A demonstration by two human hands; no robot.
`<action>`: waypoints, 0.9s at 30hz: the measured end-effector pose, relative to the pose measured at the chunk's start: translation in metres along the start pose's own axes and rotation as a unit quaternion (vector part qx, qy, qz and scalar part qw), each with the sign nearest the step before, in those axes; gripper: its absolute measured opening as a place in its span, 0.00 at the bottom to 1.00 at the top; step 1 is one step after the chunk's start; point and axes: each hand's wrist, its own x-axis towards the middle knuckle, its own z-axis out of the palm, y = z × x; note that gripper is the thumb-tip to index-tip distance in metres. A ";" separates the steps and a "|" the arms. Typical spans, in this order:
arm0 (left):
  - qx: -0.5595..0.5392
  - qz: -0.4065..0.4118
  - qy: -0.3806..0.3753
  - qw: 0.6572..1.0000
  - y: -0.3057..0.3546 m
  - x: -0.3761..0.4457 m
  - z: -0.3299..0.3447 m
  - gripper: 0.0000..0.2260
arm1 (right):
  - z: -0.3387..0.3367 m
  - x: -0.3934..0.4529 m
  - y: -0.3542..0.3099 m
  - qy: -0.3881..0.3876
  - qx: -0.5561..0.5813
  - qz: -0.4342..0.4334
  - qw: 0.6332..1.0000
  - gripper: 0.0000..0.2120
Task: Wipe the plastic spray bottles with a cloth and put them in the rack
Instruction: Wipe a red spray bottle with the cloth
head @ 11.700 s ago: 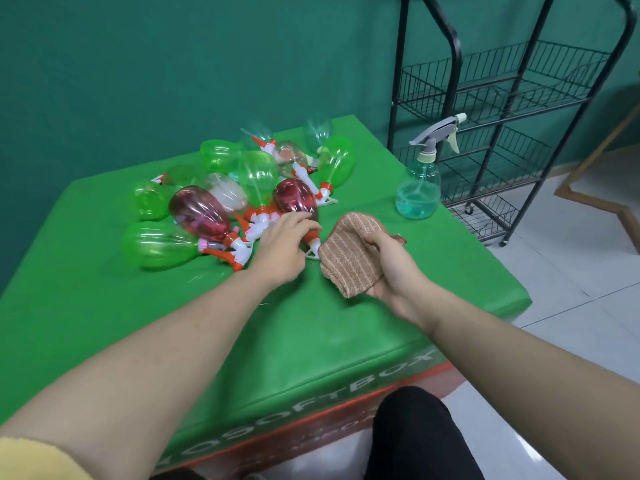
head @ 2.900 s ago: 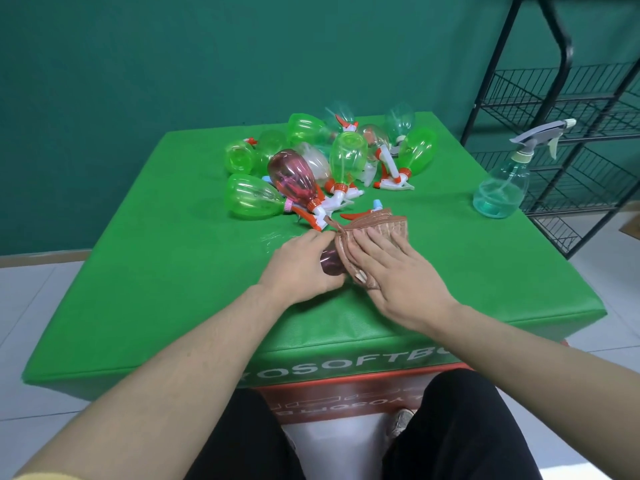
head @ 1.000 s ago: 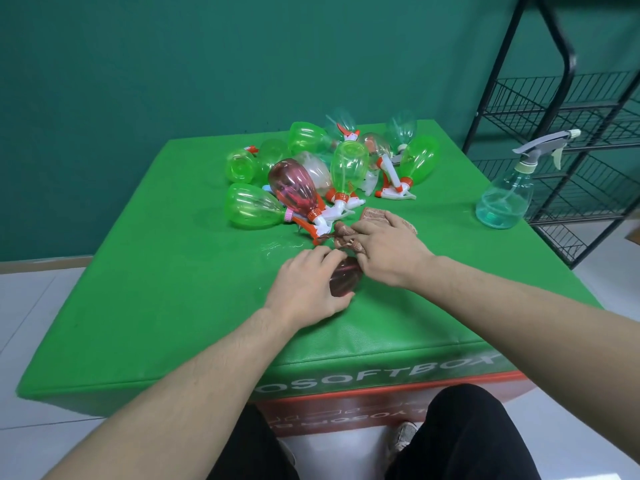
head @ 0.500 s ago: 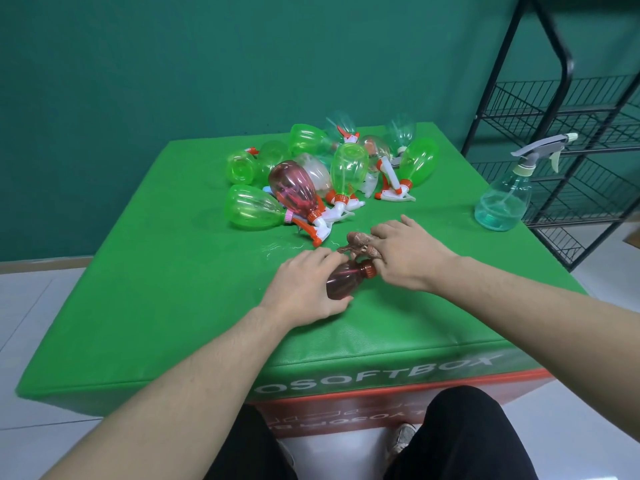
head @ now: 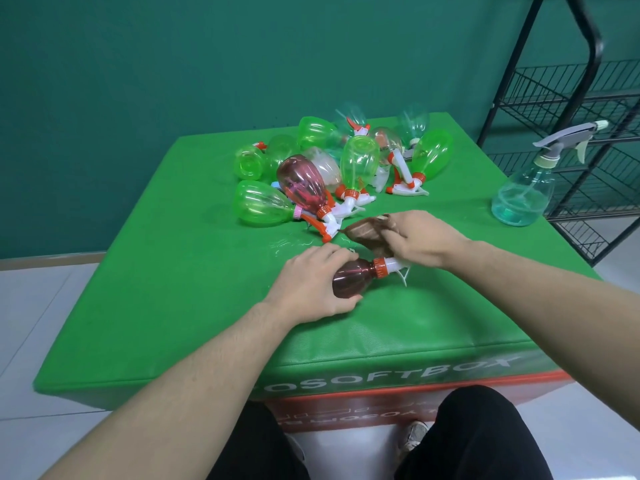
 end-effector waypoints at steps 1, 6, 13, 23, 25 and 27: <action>-0.004 -0.001 -0.001 1.000 -0.001 0.000 0.000 0.29 | 0.001 -0.001 0.001 0.024 0.024 0.013 0.999 0.19; -0.012 0.001 -0.015 1.000 -0.001 0.001 -0.003 0.29 | 0.011 -0.002 0.002 0.108 0.182 0.121 0.970 0.26; -0.019 -0.021 -0.039 0.999 0.001 0.001 -0.011 0.38 | 0.010 -0.007 -0.004 0.172 0.375 0.274 0.869 0.24; -0.117 -0.112 -0.020 0.987 0.005 -0.005 -0.023 0.40 | 0.027 -0.038 -0.029 0.147 0.550 0.321 0.757 0.16; -0.115 -0.134 0.009 0.984 0.009 -0.004 -0.018 0.41 | 0.031 -0.039 -0.042 0.152 0.608 0.309 0.715 0.14; -0.116 -0.153 0.028 0.981 0.015 -0.002 -0.013 0.42 | 0.032 -0.037 -0.055 0.163 0.663 0.303 0.665 0.13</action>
